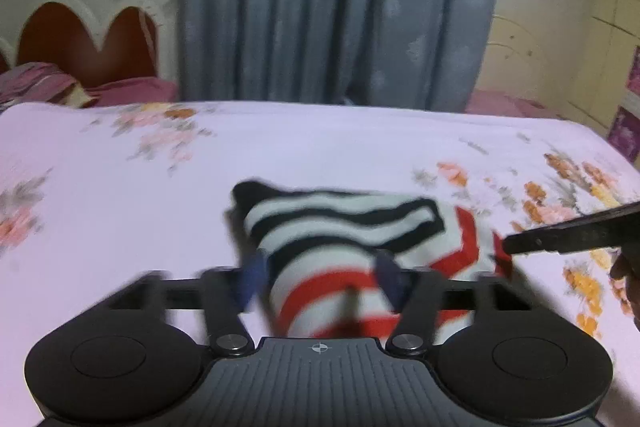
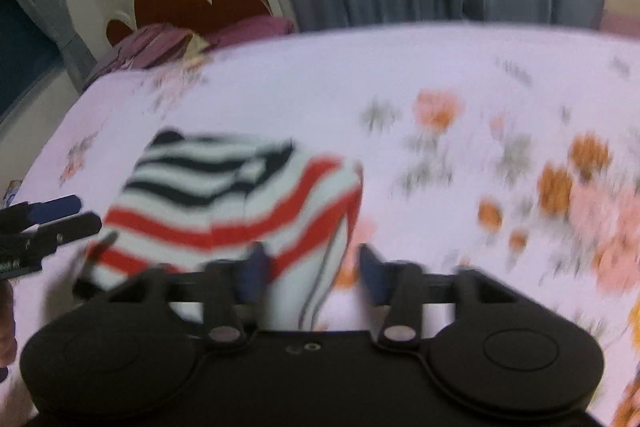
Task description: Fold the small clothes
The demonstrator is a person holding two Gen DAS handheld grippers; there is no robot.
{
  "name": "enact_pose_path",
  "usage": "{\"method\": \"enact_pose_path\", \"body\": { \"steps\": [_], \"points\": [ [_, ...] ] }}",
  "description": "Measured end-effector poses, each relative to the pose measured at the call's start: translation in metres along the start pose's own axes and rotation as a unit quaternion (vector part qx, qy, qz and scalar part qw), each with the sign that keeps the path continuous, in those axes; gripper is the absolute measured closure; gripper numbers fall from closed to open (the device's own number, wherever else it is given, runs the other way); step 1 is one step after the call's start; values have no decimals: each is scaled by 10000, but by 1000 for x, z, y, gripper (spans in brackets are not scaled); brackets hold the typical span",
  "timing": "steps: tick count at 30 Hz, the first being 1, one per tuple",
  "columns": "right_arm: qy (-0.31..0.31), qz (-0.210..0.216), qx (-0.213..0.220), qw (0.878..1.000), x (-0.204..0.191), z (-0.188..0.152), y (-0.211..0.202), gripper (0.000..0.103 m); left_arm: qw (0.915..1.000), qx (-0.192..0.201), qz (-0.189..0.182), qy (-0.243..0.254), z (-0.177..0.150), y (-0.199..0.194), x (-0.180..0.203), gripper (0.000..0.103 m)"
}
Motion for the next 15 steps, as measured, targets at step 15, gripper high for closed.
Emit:
{"method": "enact_pose_path", "body": {
  "steps": [15],
  "points": [
    [-593, -545, -303, 9963, -17, 5, 45, 85, 9971, -648, 46, 385, -9, 44, 9, 55]
  ]
}}
Point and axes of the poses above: each gripper's, at about its wrist camera, not at the fingertips, and y roughly the way its jaws point, x to its right, z to its top, the point moved 5 cm from there along y, roughly the way its jaws point, and after that the axes turned 12 degrees about -z, right-handed, at the moved point
